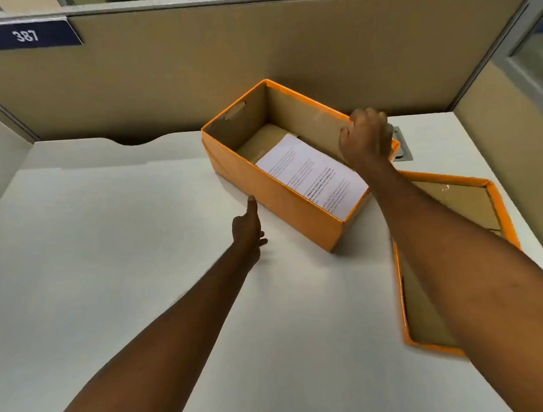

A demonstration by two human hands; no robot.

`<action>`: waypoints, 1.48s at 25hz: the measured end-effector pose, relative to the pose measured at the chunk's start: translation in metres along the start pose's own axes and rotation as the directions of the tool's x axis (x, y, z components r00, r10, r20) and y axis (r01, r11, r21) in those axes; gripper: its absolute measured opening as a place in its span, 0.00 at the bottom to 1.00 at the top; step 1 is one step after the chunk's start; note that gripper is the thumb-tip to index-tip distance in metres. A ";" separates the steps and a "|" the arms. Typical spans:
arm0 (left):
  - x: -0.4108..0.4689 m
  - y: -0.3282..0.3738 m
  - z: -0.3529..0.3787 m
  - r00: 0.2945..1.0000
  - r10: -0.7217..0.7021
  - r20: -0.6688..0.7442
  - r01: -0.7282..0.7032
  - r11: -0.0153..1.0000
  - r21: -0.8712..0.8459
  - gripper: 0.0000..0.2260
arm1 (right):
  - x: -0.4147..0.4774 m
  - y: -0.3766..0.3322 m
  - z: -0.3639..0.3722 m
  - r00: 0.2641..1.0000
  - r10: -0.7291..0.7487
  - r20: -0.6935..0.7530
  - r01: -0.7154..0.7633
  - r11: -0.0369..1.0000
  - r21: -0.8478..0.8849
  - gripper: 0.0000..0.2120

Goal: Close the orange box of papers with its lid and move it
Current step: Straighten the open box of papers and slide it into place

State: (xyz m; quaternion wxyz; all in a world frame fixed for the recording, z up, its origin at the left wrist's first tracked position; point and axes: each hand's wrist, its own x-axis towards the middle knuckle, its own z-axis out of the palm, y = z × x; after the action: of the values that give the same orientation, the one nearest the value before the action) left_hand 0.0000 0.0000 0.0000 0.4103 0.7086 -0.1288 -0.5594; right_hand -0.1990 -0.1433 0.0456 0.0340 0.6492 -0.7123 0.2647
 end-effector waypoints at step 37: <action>-0.058 -0.012 -0.105 0.935 0.353 0.037 -0.355 0.930 0.094 0.13 | -0.117 -0.052 -0.052 0.896 0.347 0.276 -0.371 0.928 0.038 0.10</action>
State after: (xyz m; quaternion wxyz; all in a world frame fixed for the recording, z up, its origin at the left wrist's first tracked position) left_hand 0.0710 0.0910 0.0350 0.4675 0.6878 -0.2857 -0.4762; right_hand -0.1472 -0.0159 0.0619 -0.1401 0.5367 -0.8054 0.2092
